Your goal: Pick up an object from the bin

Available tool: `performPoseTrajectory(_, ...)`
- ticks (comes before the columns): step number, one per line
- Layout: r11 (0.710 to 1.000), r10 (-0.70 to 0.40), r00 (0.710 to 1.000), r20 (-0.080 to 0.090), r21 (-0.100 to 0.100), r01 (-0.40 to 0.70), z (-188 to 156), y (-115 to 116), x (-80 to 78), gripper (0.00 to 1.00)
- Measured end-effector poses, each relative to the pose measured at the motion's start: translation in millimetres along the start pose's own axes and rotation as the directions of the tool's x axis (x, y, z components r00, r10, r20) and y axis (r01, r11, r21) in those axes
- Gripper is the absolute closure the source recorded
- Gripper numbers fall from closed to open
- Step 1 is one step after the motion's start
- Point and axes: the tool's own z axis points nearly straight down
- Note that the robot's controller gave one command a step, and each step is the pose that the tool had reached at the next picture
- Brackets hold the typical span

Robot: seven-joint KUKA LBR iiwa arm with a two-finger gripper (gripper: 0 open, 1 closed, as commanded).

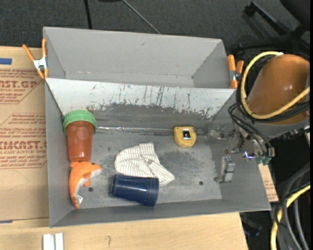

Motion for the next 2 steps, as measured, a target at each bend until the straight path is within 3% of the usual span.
performPoseTrajectory(1,1.0,-0.002,1.0,0.008,0.001,0.002,-4.4,0.4,-1.6,0.0)
performPoseTrajectory(2,0.998,-0.062,0.998,0.015,0.004,0.062,24.9,23.8,-15.3,0.0)
